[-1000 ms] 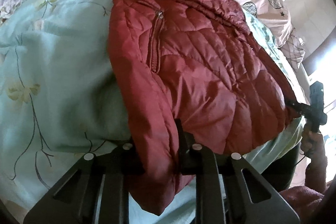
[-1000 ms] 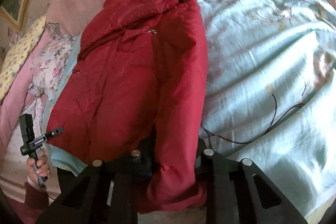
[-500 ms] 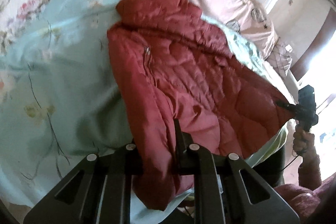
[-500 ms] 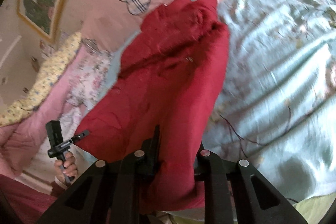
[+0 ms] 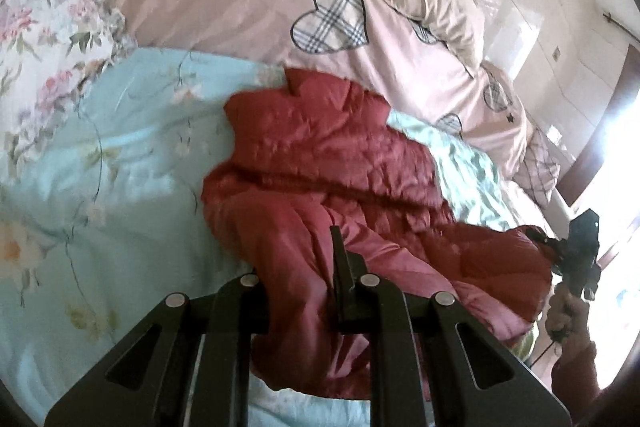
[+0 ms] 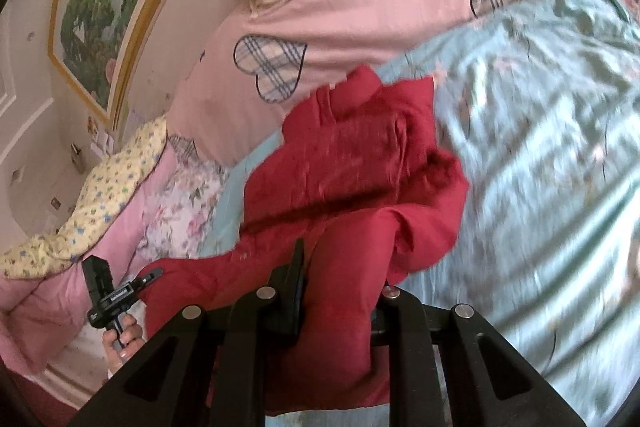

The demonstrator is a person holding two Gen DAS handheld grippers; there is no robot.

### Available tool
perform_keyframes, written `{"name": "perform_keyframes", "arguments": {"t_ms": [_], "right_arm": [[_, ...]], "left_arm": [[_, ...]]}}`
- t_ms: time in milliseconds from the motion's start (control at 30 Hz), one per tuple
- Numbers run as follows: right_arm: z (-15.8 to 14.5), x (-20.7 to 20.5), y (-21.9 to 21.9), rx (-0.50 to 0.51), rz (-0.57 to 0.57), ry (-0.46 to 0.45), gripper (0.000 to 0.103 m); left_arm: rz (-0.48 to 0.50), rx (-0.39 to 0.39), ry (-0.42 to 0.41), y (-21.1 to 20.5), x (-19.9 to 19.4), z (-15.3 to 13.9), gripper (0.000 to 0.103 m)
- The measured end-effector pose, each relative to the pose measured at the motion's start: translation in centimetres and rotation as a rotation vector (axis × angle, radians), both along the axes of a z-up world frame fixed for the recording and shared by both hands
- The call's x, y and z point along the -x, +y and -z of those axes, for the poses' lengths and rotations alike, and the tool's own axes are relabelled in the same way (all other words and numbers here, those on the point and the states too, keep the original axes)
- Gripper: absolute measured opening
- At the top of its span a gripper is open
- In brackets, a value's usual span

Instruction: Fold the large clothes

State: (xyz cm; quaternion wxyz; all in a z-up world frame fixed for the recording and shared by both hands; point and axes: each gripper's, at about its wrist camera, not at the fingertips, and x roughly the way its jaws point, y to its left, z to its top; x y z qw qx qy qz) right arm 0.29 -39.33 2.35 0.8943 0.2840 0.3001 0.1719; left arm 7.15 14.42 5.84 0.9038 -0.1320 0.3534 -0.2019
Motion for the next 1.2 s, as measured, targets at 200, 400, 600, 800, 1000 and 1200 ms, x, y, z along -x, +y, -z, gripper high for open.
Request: {"name": "perform_keyframes", "arguments": {"t_ms": [200,400,600,800,1000,1200], "right_arm": [[-1.4,-3.3,0.2,0.054,0.046,-0.016,0.017],[-1.8,-6.4,-0.2,0.053,0.084,-0.018,0.018],[-2.2,-9.8,-0.5,0.031,0.125,-0.026,0.019],[-2.1,-13.3,-0.7,0.03,0.172,-0.036,0.02],[-1.7,-16.4,-1.3,0.017,0.21,-0.015,0.02],[-0.9,-19.8,-1.7,0.033,0.246,0.008,0.021]], "left_arm": [[-0.045,-0.005,-0.01,-0.7,-2.9,-0.8,0.014],[-0.099,-0.009,0.008,-1.3,-6.2,-1.1,0.015],[-0.149,-0.018,0.009,-2.1,-9.4,-1.3,0.015],[-0.179,-0.034,0.02,-2.7,-13.0,-1.1,0.015],[-0.2,-0.055,0.042,-3.1,-16.5,-0.3,0.016],[-0.214,-0.065,0.057,-3.6,-20.2,0.8,0.016]]}}
